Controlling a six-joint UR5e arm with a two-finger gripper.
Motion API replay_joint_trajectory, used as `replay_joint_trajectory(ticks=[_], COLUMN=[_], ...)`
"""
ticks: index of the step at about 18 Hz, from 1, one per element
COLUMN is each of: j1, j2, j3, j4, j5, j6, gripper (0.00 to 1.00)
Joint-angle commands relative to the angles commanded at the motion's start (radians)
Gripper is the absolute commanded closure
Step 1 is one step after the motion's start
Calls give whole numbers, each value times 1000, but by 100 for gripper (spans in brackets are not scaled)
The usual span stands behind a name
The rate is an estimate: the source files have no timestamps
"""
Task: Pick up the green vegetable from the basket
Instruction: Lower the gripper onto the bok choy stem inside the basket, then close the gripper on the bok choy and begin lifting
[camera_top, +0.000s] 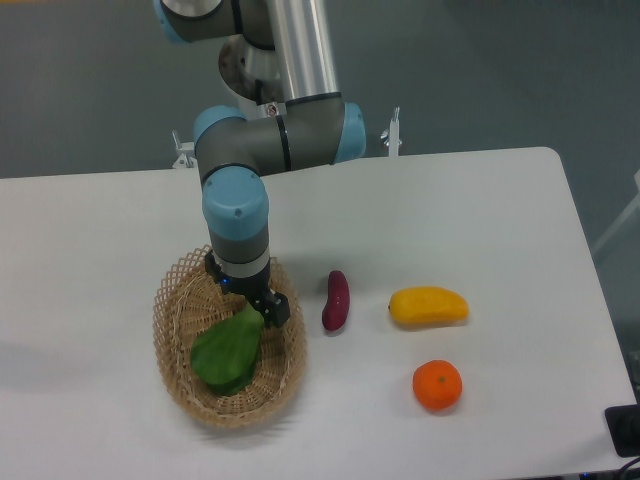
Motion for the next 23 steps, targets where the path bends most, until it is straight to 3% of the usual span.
replay_joint_trajectory(ticks=[6,7,10,23], j1=[-6,-6,-6,-5], j2=[-5,-8,-9,-5], j3=[0,0,2,12], j4=[6,11,14,12], j5=[2,2,3,3], j6=[-11,-18,-21,-25], gripper=[0,3,30,64])
